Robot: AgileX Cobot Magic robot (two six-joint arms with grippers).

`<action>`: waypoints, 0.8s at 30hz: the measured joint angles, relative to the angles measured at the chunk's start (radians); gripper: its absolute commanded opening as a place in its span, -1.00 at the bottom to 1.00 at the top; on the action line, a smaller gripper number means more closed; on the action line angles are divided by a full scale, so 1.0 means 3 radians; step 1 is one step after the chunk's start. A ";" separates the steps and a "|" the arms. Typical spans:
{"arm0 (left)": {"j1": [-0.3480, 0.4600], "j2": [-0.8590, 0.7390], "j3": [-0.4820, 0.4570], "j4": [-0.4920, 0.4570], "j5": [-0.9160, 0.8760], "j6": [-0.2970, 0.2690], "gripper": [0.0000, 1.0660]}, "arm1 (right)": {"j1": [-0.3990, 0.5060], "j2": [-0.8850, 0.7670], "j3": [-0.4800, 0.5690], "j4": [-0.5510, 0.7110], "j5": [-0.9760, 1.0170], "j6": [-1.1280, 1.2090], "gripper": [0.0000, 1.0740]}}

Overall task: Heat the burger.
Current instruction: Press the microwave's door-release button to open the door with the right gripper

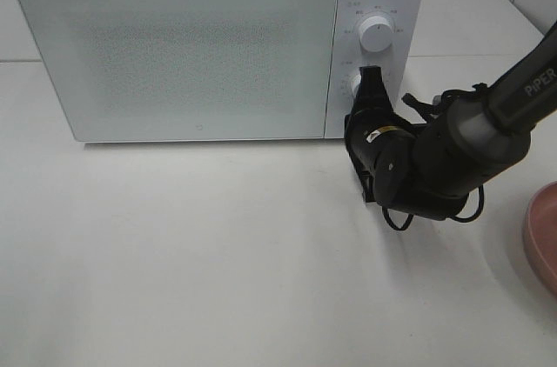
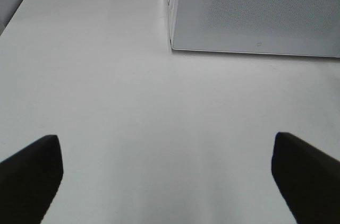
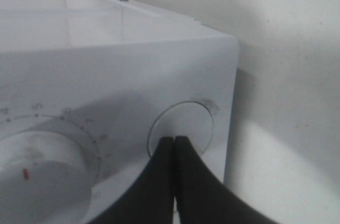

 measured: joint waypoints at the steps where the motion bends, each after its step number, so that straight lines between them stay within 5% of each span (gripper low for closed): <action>1: 0.0000 0.0000 0.0000 0.0000 0.0000 0.0000 0.87 | 0.0000 0.0003 0.0000 0.0003 -0.0023 -0.0003 -1.00; 24: 0.0000 0.0000 0.0000 0.0000 0.0000 0.0000 0.87 | -0.0003 0.0163 -0.0203 0.0277 -0.0040 -0.0140 -1.00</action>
